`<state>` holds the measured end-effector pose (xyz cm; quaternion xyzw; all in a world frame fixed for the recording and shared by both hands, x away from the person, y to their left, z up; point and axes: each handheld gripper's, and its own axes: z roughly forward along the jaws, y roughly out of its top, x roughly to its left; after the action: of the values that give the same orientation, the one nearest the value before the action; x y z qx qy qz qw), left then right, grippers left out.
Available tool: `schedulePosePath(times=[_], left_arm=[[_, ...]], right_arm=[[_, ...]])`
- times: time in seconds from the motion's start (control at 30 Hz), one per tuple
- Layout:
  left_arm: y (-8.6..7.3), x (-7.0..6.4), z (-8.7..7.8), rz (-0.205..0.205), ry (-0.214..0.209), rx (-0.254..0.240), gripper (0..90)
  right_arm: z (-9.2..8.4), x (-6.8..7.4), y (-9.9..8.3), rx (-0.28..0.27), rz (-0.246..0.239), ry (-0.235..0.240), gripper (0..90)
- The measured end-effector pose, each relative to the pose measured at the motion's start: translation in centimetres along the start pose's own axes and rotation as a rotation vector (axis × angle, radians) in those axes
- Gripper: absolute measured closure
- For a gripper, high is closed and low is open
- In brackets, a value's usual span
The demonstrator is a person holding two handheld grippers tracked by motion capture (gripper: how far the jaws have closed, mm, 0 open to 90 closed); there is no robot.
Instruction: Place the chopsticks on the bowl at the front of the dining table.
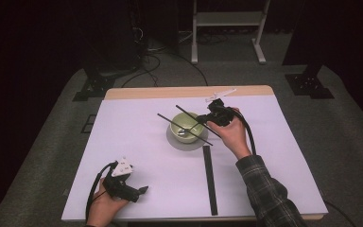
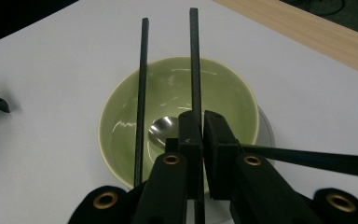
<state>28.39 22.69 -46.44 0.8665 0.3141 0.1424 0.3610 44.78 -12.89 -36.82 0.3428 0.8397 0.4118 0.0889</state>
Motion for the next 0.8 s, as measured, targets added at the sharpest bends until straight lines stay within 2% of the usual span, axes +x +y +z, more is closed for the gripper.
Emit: schedulePosePath(times=[0.43, 0.8], left_arm=[[0.0, 0.0, 0.0, -0.001, 0.000, -0.002, 0.0], [0.0, 0.0, 0.0, -0.001, 0.000, -0.002, 0.0]], right_arm=[[2.9, 0.2, 1.1, 0.035, 0.009, 0.008, 85.7], [4.3, 0.5, 2.1, 0.048, 0.001, 0.013, 85.7]])
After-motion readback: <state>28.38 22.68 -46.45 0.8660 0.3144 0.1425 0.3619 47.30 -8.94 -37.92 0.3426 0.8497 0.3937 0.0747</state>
